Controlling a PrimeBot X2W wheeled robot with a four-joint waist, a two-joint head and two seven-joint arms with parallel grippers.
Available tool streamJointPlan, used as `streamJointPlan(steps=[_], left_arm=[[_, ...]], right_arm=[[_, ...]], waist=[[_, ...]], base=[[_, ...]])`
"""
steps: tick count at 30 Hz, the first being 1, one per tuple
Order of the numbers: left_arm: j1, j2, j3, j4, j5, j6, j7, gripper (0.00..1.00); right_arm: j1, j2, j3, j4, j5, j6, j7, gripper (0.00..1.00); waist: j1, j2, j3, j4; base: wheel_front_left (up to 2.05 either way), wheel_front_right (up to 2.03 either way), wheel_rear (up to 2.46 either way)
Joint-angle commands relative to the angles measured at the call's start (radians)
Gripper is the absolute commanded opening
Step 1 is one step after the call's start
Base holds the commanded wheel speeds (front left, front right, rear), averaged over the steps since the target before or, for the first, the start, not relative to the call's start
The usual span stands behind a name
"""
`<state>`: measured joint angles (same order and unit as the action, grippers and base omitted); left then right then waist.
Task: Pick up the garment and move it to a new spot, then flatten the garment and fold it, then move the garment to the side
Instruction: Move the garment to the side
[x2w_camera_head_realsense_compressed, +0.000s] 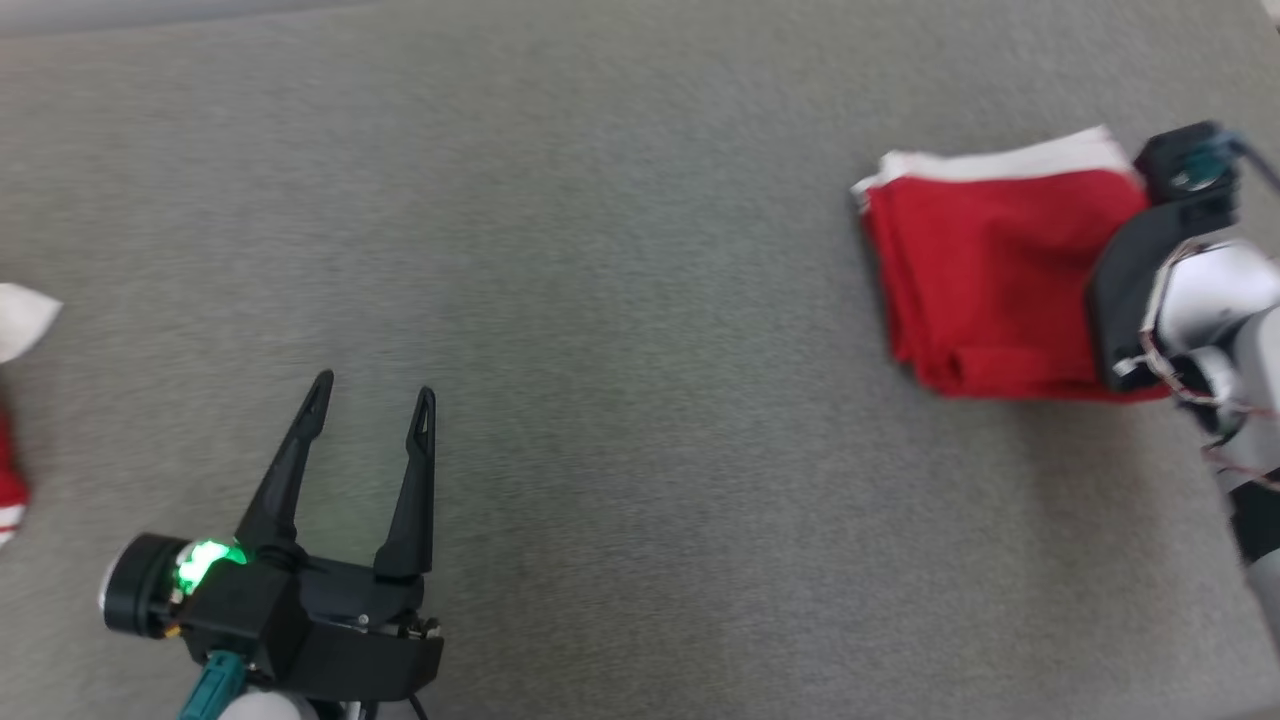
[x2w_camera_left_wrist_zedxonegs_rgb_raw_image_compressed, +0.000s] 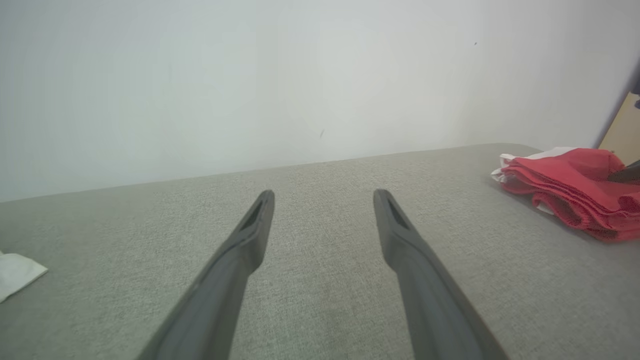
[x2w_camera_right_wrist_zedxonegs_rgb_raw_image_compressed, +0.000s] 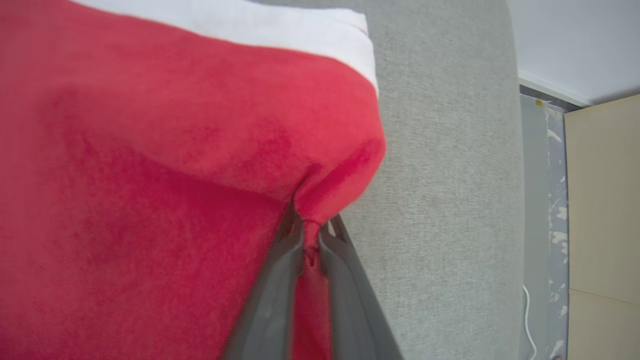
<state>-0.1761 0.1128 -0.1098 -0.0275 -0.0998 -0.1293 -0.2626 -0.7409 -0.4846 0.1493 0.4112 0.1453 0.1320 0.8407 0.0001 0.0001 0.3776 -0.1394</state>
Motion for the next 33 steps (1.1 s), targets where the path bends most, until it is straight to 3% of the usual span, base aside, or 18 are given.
streamJointPlan(steps=[1,8,17,27,29,30,33], left_arm=[[-0.016,0.015,-0.002,-0.006,0.010,-0.001,-0.003,1.00],[-0.049,0.097,-0.040,-0.063,0.033,0.000,0.008,1.00],[-0.050,0.150,-0.063,-0.177,0.037,0.000,0.075,1.00],[-0.032,0.191,-0.057,-0.269,0.043,0.004,0.142,1.00],[-0.032,0.191,-0.063,-0.269,0.040,0.004,0.145,1.00],[-0.032,0.189,-0.067,-0.267,0.039,0.004,0.147,1.00],[-0.030,0.180,-0.078,-0.256,0.032,0.005,0.139,1.00]], right_arm=[[-0.017,-0.005,0.004,0.004,0.007,-0.002,-0.012,0.00],[-0.095,-0.069,0.003,0.094,-0.017,-0.002,-0.169,0.00],[-0.186,-0.131,-0.054,0.213,-0.115,-0.002,-0.400,0.00],[-0.246,-0.120,-0.080,0.266,-0.213,-0.002,-0.617,0.00],[-0.247,-0.104,-0.097,0.277,-0.227,-0.002,-0.637,0.44],[-0.246,-0.101,-0.103,0.280,-0.239,-0.002,-0.647,1.00],[-0.228,-0.078,-0.136,0.282,-0.255,-0.002,-0.680,1.00]], waist=[[-0.0001,-0.0001,0.084,-0.088],[-0.0001,-0.0001,0.180,-0.169],[-0.0001,-0.0001,0.285,-0.191],[-0.0001,-0.0001,0.328,-0.216],[-0.0001,-0.0001,0.324,-0.216],[-0.0001,-0.0001,0.320,-0.215],[-0.0001,-0.0001,0.296,-0.204]], base=[[0.00,0.00,0.00],[0.00,0.00,0.00],[0.00,0.00,0.00],[0.00,0.00,0.00],[0.00,0.00,0.00],[0.00,0.00,0.00],[0.00,0.00,0.00]])
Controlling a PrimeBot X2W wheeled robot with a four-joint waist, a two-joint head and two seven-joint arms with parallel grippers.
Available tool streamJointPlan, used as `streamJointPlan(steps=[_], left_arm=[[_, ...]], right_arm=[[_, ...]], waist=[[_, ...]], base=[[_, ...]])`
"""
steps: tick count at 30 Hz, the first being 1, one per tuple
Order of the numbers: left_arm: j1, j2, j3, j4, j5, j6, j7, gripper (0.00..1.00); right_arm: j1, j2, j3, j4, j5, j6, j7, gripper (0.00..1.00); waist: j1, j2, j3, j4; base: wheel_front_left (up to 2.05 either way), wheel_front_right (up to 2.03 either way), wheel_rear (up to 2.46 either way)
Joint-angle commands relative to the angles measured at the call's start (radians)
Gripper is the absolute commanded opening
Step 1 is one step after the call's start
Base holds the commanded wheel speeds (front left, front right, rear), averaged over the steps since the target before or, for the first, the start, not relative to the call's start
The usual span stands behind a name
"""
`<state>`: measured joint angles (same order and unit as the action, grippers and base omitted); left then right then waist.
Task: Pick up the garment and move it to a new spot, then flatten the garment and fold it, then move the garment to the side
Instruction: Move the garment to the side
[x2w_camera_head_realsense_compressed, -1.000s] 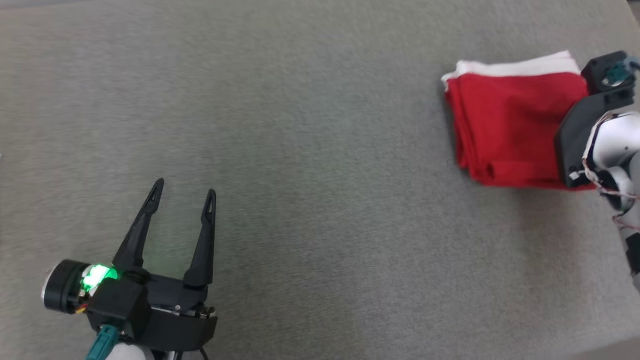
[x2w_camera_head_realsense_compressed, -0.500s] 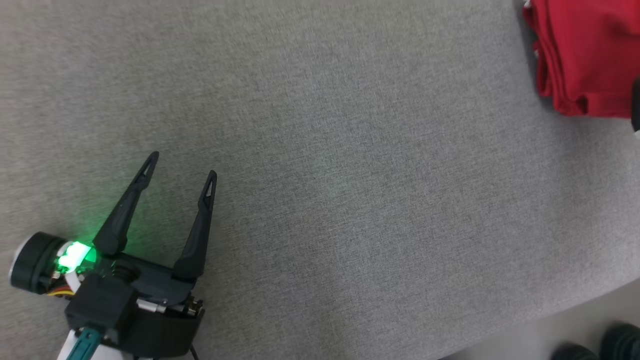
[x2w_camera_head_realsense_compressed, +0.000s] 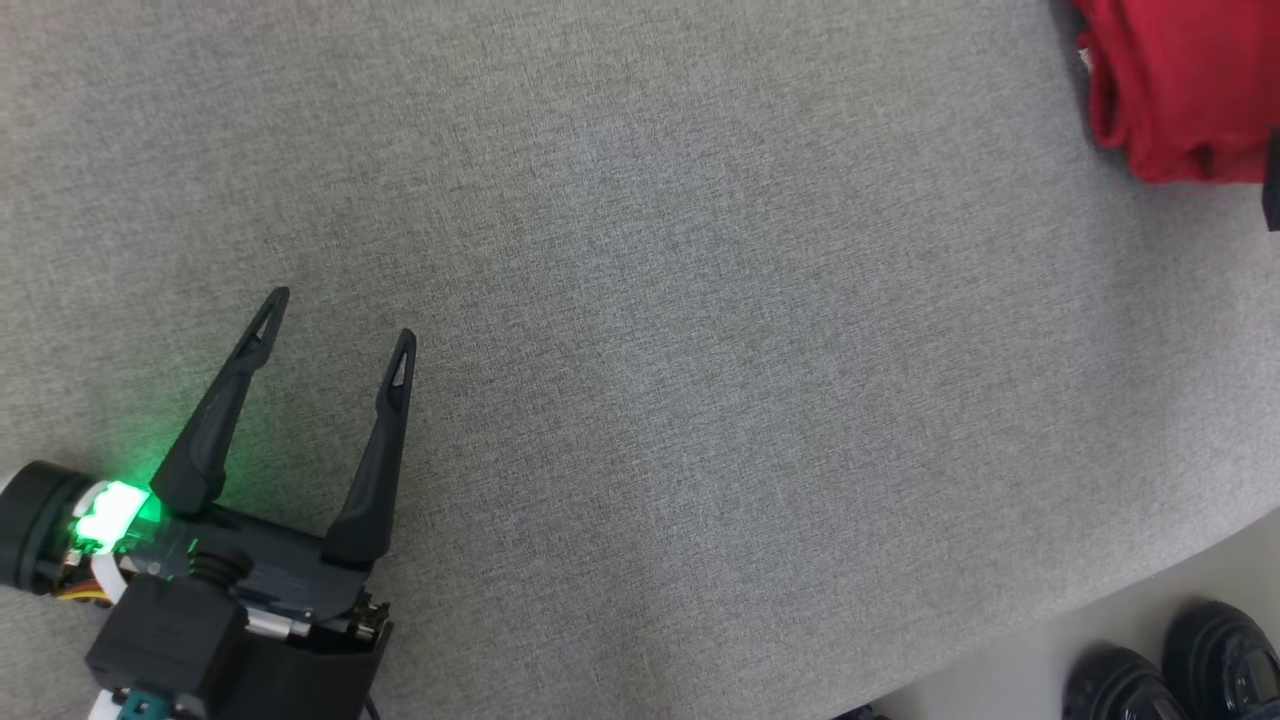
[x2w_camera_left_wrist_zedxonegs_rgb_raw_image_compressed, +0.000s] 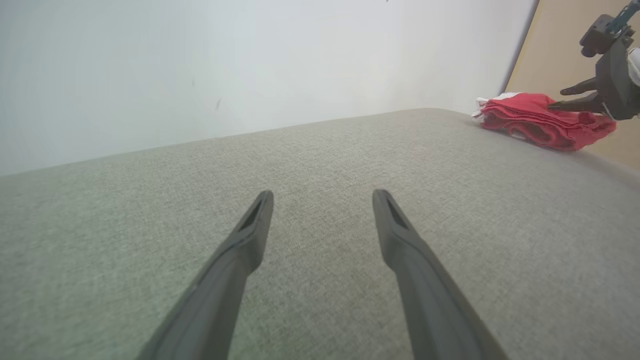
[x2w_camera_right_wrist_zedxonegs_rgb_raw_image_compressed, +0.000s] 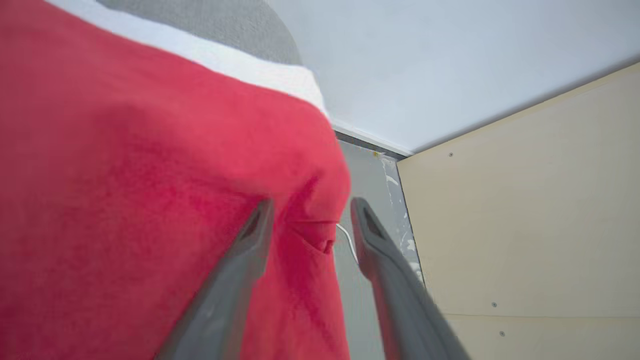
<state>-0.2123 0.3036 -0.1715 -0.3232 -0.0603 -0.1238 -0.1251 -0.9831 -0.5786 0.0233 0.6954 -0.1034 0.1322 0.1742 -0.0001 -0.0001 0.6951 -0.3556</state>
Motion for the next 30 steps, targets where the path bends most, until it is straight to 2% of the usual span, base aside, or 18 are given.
streamJointPlan(steps=[1,5,9,17,23,30], left_arm=[[0.006,-0.015,-0.020,0.046,-0.011,0.002,-0.005,1.00],[0.013,-0.040,-0.035,0.086,-0.025,0.008,-0.043,1.00],[0.031,-0.066,-0.040,0.129,-0.039,0.019,-0.073,1.00],[0.099,-0.122,-0.031,0.265,-0.089,0.052,-0.131,1.00],[0.143,-0.168,-0.013,0.343,-0.108,0.063,-0.141,1.00],[0.189,-0.204,0.050,0.407,-0.129,0.075,-0.140,1.00]], right_arm=[[0.025,0.023,-0.015,-0.003,-0.014,-0.002,-0.023,1.00],[0.075,0.044,-0.035,-0.046,-0.028,-0.002,-0.077,1.00],[0.144,0.078,-0.056,-0.103,0.013,-0.002,-0.114,1.00],[0.407,0.148,-0.089,-0.391,0.144,-0.002,-0.115,1.00],[0.640,0.240,-0.147,-0.602,0.260,-0.002,-0.103,1.00],[0.845,0.301,-0.171,-0.700,0.272,-0.002,-0.161,1.00]], waist=[[0.0001,0.0001,-0.035,0.018],[0.0001,0.0001,-0.107,0.056],[0.0001,0.0001,-0.175,0.094],[0.0001,0.0001,-0.360,0.173],[0.0001,0.0001,-0.480,0.230],[0.0001,0.0001,-0.590,0.287]], base=[[0.00,0.00,0.00],[0.00,0.00,0.00],[0.00,0.00,0.00],[0.00,0.00,0.00],[0.00,0.00,0.00],[0.00,0.00,0.00]])
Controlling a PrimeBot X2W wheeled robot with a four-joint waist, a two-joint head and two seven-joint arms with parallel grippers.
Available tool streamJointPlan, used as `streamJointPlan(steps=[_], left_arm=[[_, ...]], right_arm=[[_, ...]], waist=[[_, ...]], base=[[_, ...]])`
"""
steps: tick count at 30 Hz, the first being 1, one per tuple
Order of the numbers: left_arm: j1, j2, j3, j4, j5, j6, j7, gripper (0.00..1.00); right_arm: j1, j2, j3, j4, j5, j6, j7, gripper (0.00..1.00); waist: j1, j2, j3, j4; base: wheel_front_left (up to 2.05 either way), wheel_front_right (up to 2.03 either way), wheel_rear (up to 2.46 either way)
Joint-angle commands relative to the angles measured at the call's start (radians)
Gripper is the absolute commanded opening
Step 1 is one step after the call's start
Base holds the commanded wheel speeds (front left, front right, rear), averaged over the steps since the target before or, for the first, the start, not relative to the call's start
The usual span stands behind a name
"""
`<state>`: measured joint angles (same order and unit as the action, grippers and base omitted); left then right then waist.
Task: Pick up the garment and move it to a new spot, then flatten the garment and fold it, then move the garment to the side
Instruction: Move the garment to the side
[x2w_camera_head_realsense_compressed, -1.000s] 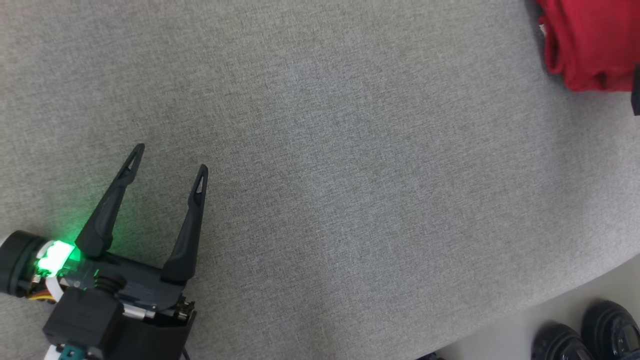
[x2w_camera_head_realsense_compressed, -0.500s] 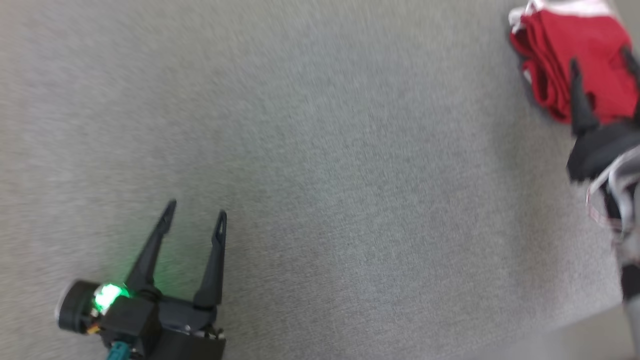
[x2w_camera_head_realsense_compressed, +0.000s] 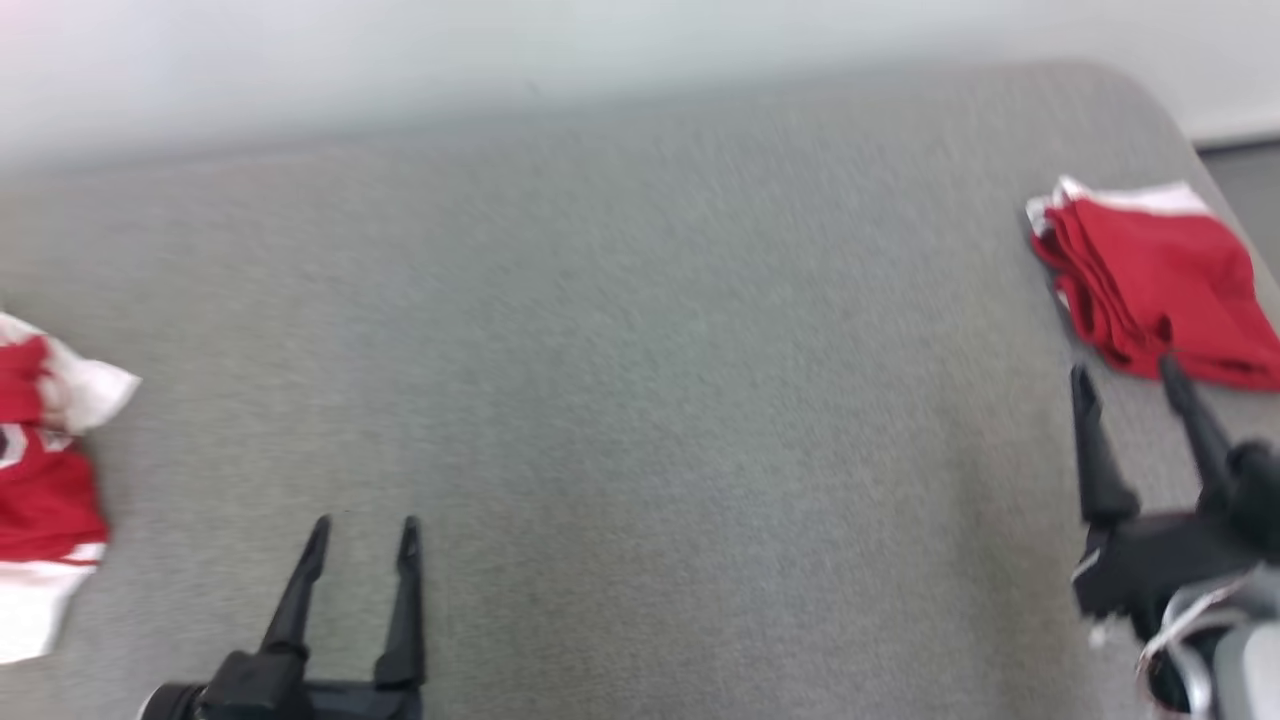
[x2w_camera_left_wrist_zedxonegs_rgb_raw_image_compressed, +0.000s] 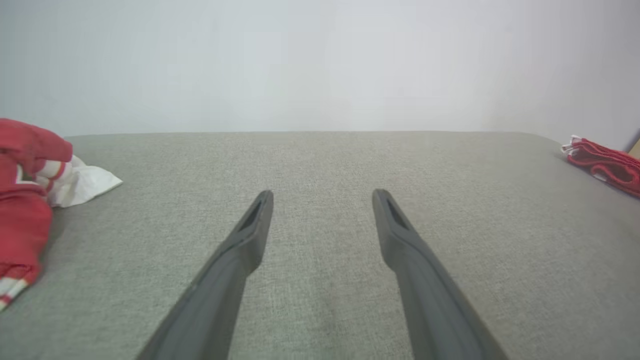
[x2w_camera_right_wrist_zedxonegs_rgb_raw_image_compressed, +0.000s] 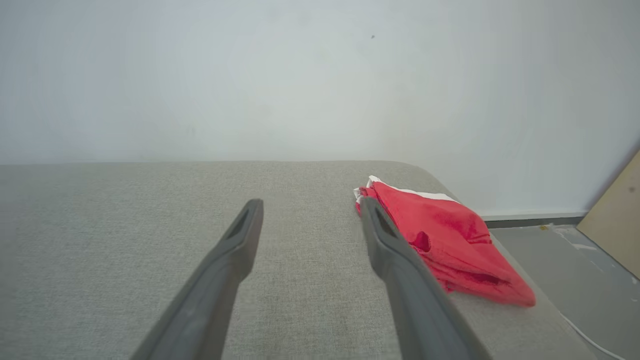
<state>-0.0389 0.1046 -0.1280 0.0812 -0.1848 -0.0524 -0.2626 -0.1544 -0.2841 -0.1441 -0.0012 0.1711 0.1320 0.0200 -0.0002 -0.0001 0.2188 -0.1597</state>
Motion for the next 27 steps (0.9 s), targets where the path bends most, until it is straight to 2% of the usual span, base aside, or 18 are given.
streamJointPlan(steps=[1,12,27], left_arm=[[0.026,-0.010,0.018,0.011,-0.011,0.007,-0.003,1.00],[0.089,-0.041,0.124,0.055,-0.025,0.001,-0.003,1.00],[0.128,-0.054,0.192,0.093,-0.015,-0.017,-0.003,1.00]], right_arm=[[0.040,0.026,-0.002,-0.005,-0.001,-0.002,-0.014,1.00],[0.204,0.171,-0.006,0.013,-0.023,-0.002,-0.123,1.00],[0.224,0.211,0.029,0.161,-0.071,-0.002,-0.227,1.00]], waist=[[0.0002,0.0001,-0.128,0.096],[0.0002,0.0001,-0.207,0.136],[0.0002,0.0001,-0.217,0.128]], base=[[0.00,0.00,0.00],[0.00,0.00,0.00],[0.00,0.00,0.00]])
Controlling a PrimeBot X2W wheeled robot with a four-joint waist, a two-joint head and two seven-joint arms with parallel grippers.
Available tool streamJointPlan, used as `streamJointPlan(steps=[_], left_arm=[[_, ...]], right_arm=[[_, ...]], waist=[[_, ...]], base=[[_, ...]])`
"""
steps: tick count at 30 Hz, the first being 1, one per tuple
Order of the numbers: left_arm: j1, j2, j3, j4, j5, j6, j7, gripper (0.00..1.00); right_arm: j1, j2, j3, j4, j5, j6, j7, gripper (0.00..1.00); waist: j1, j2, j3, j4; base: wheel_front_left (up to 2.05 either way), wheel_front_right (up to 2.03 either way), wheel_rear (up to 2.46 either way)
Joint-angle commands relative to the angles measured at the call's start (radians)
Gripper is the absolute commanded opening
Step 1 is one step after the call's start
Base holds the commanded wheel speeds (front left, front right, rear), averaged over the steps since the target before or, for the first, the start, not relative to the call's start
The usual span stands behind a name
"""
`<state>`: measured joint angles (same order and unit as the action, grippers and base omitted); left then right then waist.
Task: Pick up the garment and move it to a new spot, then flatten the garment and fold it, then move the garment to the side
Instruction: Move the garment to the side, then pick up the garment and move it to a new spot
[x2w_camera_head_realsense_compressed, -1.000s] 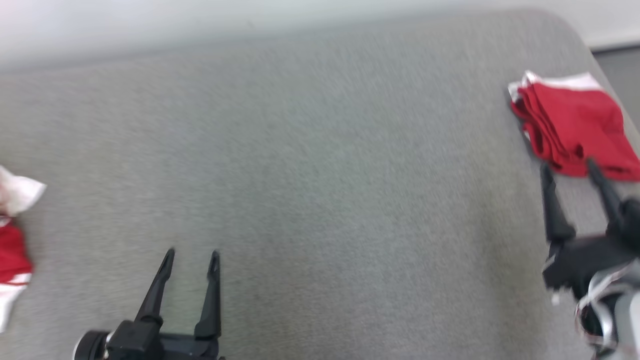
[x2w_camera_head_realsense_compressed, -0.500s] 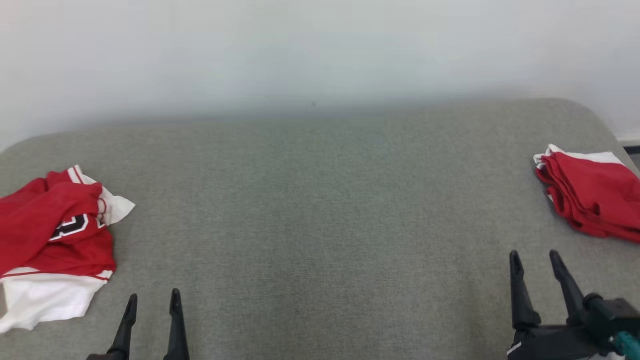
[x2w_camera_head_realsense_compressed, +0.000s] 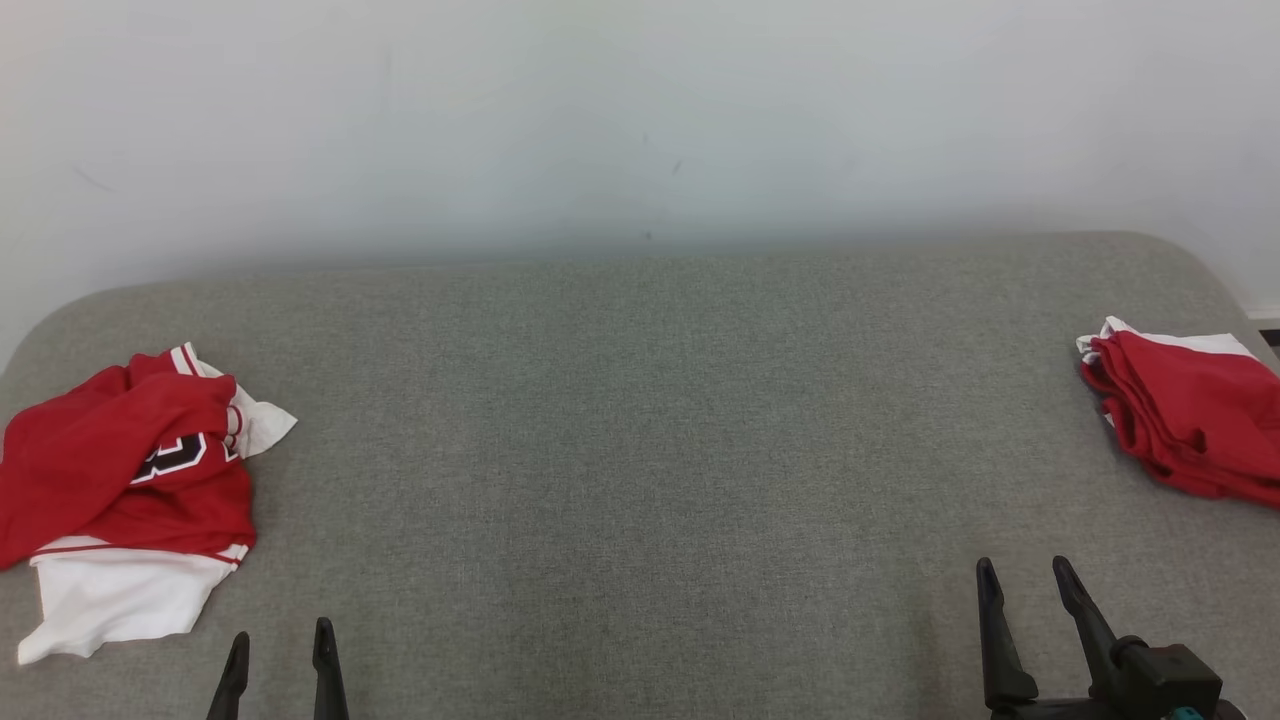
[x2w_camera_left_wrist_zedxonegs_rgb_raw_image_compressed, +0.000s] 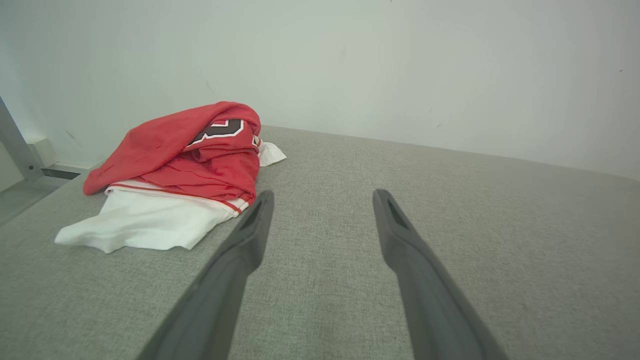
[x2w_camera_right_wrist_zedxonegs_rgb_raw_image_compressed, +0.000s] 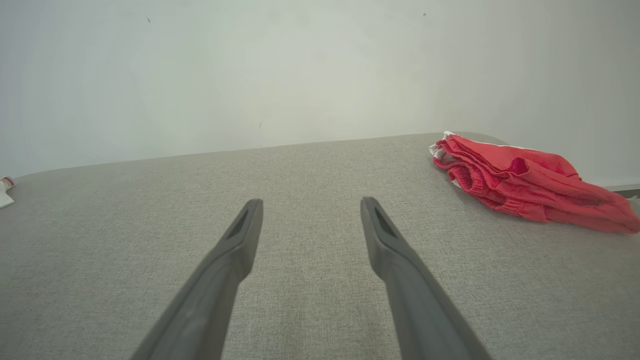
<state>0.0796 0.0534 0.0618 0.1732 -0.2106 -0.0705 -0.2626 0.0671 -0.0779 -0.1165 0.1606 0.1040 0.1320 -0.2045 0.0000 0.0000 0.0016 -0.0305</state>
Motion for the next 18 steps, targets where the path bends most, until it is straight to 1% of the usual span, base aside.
streamJointPlan(steps=[1,11,18], left_arm=[[0.010,-0.002,0.003,0.002,0.013,-0.002,-0.003,1.00],[-0.010,-0.004,0.003,0.011,0.019,-0.016,-0.003,1.00],[-0.015,-0.004,-0.005,0.018,0.023,-0.021,-0.003,1.00]], right_arm=[[0.000,0.006,0.000,0.003,-0.004,-0.002,-0.006,1.00],[-0.018,0.017,-0.004,0.028,-0.008,-0.002,-0.030,1.00],[-0.014,0.020,0.000,0.042,0.003,-0.002,-0.034,1.00]], waist=[[0.0000,0.0000,0.001,-0.002],[0.0000,0.0000,0.013,-0.006],[0.0000,0.0000,0.011,0.010]], base=[[0.00,0.00,0.00],[0.00,0.00,0.00],[0.00,0.00,0.00]])
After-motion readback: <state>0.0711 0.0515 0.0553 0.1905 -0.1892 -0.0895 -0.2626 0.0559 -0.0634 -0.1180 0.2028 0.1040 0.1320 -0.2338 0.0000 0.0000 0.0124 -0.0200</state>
